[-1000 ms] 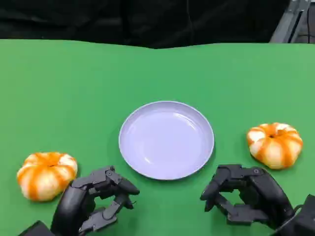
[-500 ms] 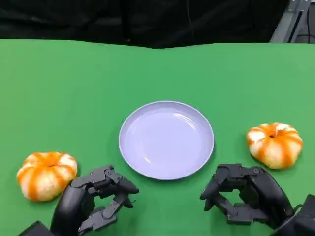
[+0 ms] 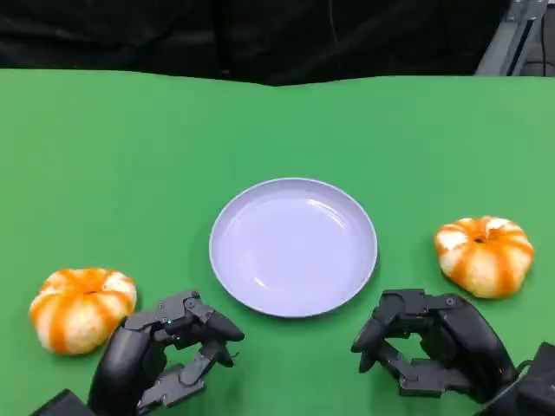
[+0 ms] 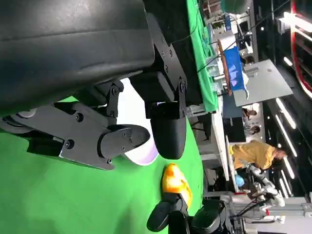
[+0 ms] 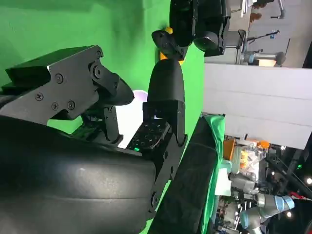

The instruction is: Grasp the bread from the table and place it into the plate.

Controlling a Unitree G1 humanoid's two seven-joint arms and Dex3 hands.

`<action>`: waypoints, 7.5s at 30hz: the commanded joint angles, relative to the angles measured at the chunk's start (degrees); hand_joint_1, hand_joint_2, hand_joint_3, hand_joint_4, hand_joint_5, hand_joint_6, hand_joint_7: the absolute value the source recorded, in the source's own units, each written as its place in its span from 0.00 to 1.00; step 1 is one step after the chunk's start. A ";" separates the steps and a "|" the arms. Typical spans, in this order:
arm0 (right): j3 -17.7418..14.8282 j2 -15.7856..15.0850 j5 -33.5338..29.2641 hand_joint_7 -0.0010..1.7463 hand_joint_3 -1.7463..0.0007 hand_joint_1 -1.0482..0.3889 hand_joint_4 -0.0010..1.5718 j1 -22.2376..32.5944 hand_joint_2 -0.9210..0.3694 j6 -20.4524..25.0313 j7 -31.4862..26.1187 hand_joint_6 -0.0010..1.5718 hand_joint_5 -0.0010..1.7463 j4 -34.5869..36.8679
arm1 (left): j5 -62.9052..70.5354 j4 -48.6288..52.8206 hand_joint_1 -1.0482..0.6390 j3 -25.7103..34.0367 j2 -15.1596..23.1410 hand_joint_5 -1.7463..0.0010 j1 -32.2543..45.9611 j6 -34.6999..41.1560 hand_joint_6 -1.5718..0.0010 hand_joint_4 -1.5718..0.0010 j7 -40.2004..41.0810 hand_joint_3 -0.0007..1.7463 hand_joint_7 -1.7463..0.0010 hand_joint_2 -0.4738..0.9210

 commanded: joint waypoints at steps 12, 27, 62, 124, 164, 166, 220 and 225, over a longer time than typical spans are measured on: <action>-0.15 -0.65 -0.18 0.53 0.46 0.80 0.55 0.46 0.19 0.05 -0.39 0.59 0.74 -0.33 | -0.74 -1.38 0.52 1.47 -0.12 0.83 0.58 0.97 0.34 0.37 0.60 0.18 0.99 1.00; -0.03 -0.67 -0.22 0.53 0.46 0.80 0.55 0.37 0.19 -0.33 -0.36 0.59 0.74 -0.13 | -3.03 -7.94 0.47 1.08 -0.46 0.99 2.90 1.27 0.46 0.39 -1.07 0.08 1.00 1.00; 0.23 -1.06 0.06 0.57 0.44 0.78 0.55 2.60 0.21 2.53 -0.31 0.57 0.76 -4.48 | 40.38 -29.85 0.19 14.12 5.80 0.99 9.17 1.09 0.64 0.56 29.81 0.12 0.99 1.00; -0.06 -2.45 1.83 0.58 0.45 0.81 0.54 2.61 0.20 3.57 1.12 0.56 0.78 -5.05 | 50.37 -11.67 0.17 -3.07 23.92 1.00 0.76 37.13 0.64 0.64 44.41 0.14 1.00 1.00; -0.09 -2.62 2.35 0.56 0.46 0.79 0.55 3.04 0.20 3.64 1.68 0.58 0.77 -5.36 | 45.06 5.87 0.53 -12.37 26.01 1.00 -8.20 36.31 0.66 0.70 41.51 0.00 1.00 0.95; -0.11 -2.53 2.45 0.56 0.46 0.79 0.55 3.03 0.20 3.77 1.66 0.58 0.77 -5.40 | 44.27 5.13 0.56 -12.33 26.26 1.00 -7.86 36.40 0.66 0.70 40.67 0.00 1.00 0.95; 0.09 -2.38 3.08 0.57 0.47 0.80 0.54 2.76 0.18 4.46 1.98 0.57 0.78 -5.44 | 44.66 1.11 0.60 -10.96 23.92 0.19 -5.89 25.39 0.55 0.66 62.80 0.00 0.42 0.96; 0.02 -2.36 3.10 0.58 0.46 0.80 0.54 2.88 0.19 4.42 1.93 0.57 0.79 -5.64 | 45.70 -3.85 0.60 -10.92 23.67 0.23 -4.37 23.76 0.53 0.63 63.13 0.00 0.46 0.95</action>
